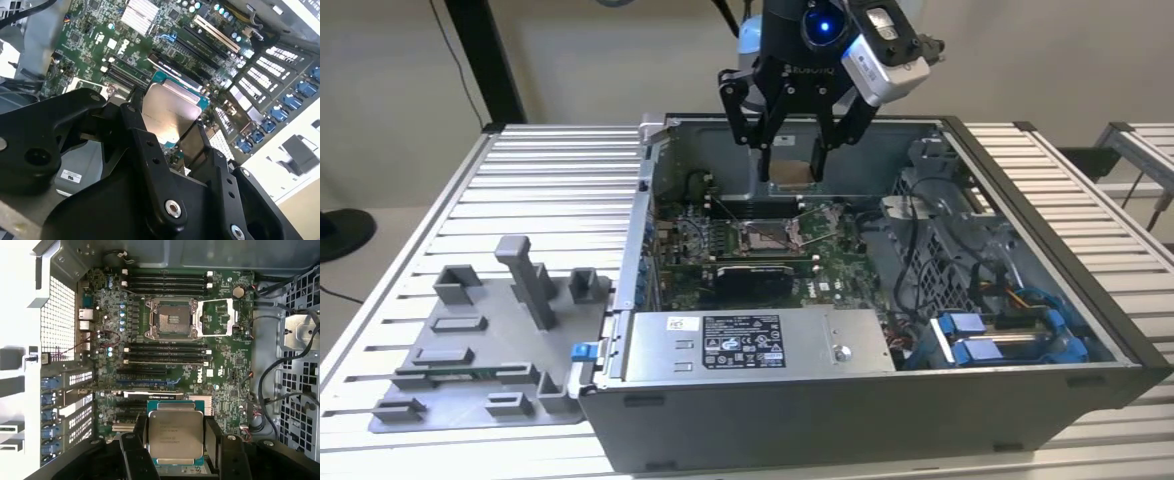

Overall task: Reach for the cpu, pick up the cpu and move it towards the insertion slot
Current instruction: 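Pick up the cpu and move it towards the insertion slot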

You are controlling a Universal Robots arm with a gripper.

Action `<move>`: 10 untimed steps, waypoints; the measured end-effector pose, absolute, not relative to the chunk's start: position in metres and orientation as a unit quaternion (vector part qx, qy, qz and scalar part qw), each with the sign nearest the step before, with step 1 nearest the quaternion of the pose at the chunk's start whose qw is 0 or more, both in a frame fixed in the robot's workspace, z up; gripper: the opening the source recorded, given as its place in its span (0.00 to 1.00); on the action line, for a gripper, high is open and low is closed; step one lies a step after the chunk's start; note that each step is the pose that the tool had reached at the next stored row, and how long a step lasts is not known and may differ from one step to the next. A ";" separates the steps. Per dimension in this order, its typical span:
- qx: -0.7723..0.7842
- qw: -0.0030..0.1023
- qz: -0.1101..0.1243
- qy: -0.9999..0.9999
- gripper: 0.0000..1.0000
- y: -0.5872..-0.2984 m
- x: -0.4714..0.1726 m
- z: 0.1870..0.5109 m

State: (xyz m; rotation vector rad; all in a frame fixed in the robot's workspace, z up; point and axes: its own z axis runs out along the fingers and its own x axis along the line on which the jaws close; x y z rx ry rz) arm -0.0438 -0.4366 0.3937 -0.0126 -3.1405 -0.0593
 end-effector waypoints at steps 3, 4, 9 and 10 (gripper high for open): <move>-0.004 0.000 -0.019 -1.000 0.00 -0.431 -0.044 0.393; -0.004 0.000 -0.019 -1.000 0.00 -0.429 -0.044 0.393; -0.004 0.000 -0.019 -1.000 0.00 -0.422 -0.044 0.393; -0.004 0.000 -0.019 -1.000 0.00 -0.421 -0.043 0.392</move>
